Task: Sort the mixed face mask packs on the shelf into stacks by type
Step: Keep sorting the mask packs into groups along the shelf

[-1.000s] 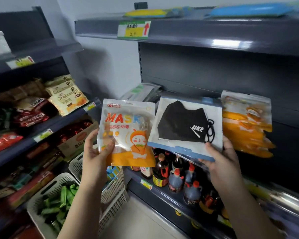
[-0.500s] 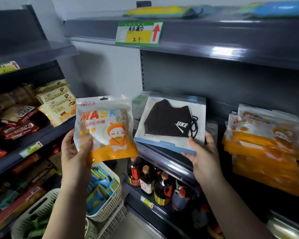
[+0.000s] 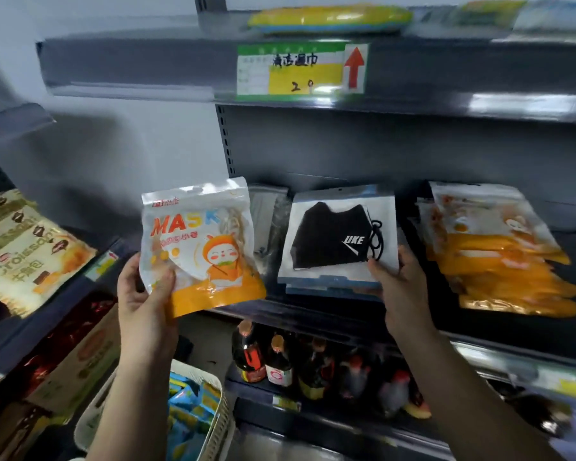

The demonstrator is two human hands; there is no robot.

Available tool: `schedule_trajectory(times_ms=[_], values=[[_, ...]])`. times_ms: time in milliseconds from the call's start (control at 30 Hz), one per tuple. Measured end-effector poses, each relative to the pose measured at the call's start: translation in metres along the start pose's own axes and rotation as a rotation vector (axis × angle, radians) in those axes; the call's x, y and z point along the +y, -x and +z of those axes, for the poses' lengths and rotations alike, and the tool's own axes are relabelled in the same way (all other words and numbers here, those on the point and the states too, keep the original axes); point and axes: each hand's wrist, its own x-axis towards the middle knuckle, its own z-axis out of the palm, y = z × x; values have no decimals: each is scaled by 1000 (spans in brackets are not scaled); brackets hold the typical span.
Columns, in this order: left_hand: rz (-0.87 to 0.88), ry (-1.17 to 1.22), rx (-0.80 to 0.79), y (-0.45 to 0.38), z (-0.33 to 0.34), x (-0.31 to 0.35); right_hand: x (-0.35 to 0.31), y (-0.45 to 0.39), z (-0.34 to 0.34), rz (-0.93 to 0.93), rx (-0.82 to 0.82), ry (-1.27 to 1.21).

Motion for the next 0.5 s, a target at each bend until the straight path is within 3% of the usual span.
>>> schedule_trajectory(times_ms=[200,367,433,500], values=[[-70,-16,-108,-16,-9,3,-3,3,6,-193,126,497],[-172,24,-137,-15,-2,6,-16,10,6,-99,159,1213],[-197,16,-172,-13,6,6,-22,23,5,-213,174,1231],[-214,19,-217,-8,18,5,-24,38,3,-333,146,1040]])
